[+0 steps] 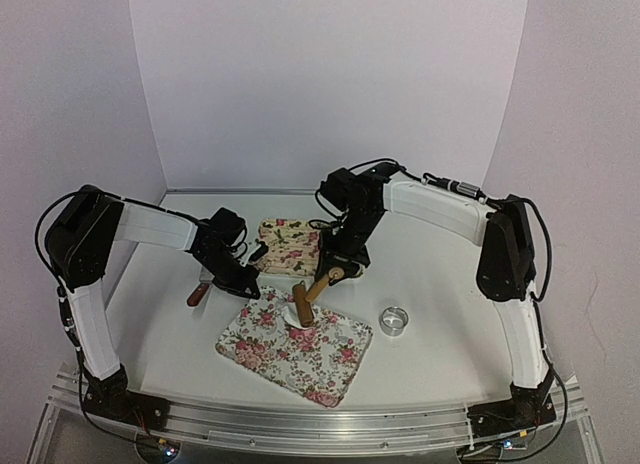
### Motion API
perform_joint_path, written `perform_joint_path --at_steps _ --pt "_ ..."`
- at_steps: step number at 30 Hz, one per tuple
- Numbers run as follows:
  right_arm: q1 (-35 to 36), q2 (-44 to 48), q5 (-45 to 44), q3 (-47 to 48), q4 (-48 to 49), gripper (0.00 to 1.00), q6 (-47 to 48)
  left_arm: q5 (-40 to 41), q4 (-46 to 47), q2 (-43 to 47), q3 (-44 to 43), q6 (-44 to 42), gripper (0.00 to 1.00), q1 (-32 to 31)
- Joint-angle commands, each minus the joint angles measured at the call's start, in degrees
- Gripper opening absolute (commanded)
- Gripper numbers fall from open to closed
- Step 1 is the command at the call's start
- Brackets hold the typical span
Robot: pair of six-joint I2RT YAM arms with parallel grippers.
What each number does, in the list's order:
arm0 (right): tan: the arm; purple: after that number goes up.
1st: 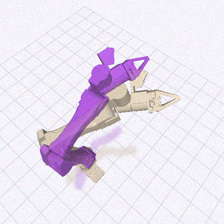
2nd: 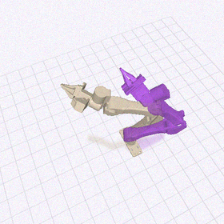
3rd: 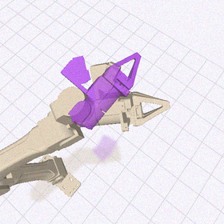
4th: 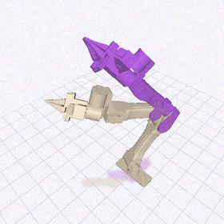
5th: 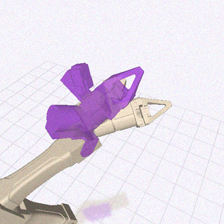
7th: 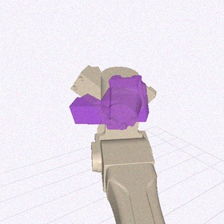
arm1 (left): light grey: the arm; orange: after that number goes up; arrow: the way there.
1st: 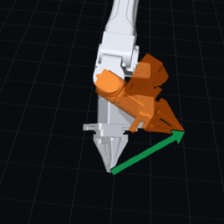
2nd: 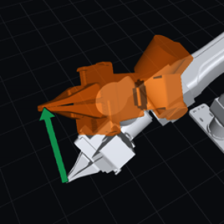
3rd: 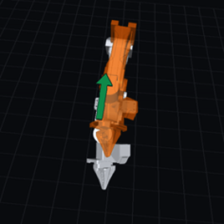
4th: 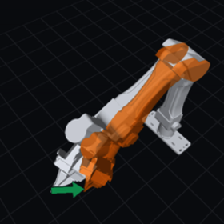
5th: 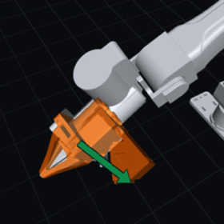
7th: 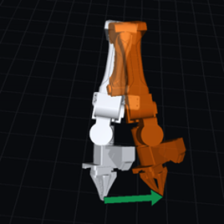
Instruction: Roll out the dumpling wrappers from the dough
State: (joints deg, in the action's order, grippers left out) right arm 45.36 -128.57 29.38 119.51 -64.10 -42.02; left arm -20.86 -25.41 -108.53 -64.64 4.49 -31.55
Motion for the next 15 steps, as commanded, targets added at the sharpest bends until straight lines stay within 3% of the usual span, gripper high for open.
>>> perform_joint_path --at_steps 1,15 --pt "-0.1 0.4 -0.1 -3.4 -1.2 0.0 1.2 0.7 0.3 1.1 1.2 -0.2 0.0 0.2" --pt "1.3 -6.3 -9.5 -4.2 -17.1 0.0 8.8 1.6 0.3 1.9 1.2 1.6 0.0 0.2"
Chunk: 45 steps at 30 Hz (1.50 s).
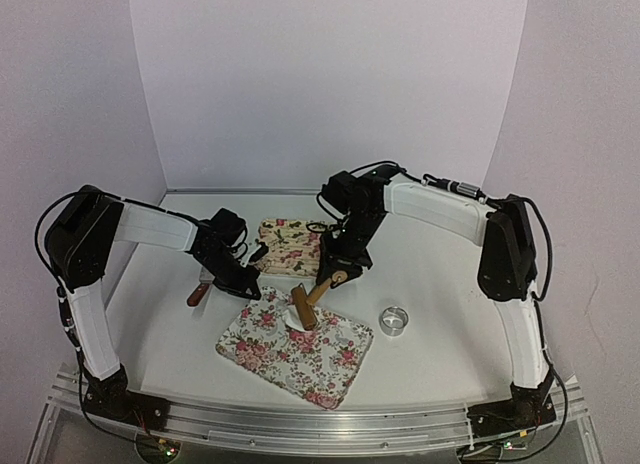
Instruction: Roll out the dumpling wrappers from the dough
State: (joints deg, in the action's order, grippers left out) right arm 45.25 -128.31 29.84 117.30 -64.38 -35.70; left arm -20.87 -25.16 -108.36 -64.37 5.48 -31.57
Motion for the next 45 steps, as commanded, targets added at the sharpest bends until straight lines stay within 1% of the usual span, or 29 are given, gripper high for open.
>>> perform_joint_path --at_steps 1,9,18,30,45 --pt "1.6 -7.0 -10.0 -2.1 -17.0 0.0 2.6 1.6 0.0 1.8 1.0 0.8 0.0 0.2" --pt "3.7 -10.9 -9.5 -2.2 -16.6 0.0 3.1 1.4 0.2 1.8 1.1 1.5 0.0 0.2" --pt "5.1 -13.1 -11.9 -6.0 -16.6 0.0 1.1 1.5 0.1 1.5 1.2 1.6 0.0 0.2" --pt "6.9 -17.9 -11.4 -3.4 -16.8 0.0 -0.3 1.0 0.3 0.9 0.9 1.1 0.0 0.2" --pt "7.7 -20.8 -11.9 -1.8 -17.1 0.0 -1.8 0.5 0.2 0.0 0.0 0.7 0.0 0.3"
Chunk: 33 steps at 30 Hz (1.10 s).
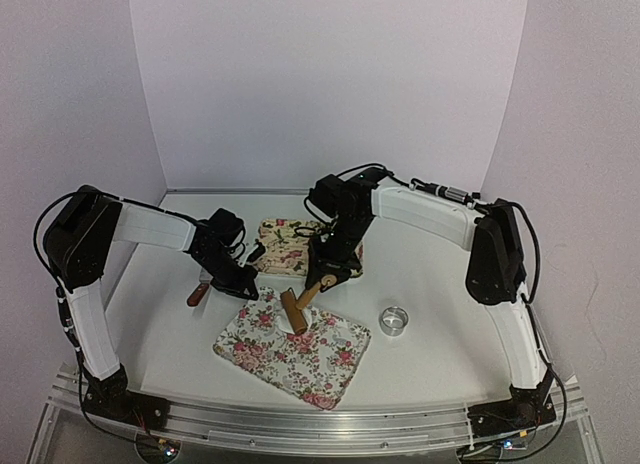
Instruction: Roll out the dumpling wrappers from the dough
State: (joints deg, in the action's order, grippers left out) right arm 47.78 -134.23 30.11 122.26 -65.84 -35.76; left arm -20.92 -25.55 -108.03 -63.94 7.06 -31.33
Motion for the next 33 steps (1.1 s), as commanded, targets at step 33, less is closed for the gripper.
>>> perform_joint_path --at_steps 33 --pt "6.4 -19.6 -12.0 -2.3 -15.8 0.0 -1.6 -1.3 0.5 -2.1 -2.0 -1.0 0.0 0.1"
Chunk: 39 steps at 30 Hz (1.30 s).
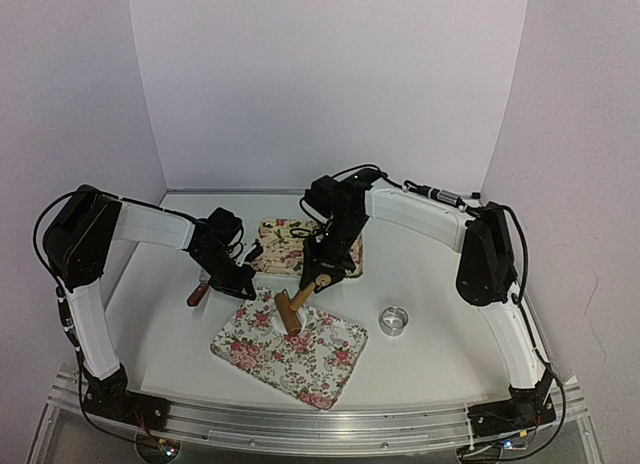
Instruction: Roll out the dumpling wrappers from the dough
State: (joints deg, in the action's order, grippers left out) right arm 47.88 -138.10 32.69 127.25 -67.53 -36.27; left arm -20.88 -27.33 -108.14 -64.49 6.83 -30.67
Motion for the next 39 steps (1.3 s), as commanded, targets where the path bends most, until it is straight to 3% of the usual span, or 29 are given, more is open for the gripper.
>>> perform_joint_path --at_steps 1,39 --pt "6.4 -15.8 -14.6 -7.2 -14.1 0.0 -1.0 -1.5 2.3 -2.0 -1.4 -0.7 0.0 -0.5" --pt "9.0 -21.5 -12.7 0.8 -14.1 0.0 2.2 -3.0 2.8 -2.4 -1.2 0.2 0.0 -0.5"
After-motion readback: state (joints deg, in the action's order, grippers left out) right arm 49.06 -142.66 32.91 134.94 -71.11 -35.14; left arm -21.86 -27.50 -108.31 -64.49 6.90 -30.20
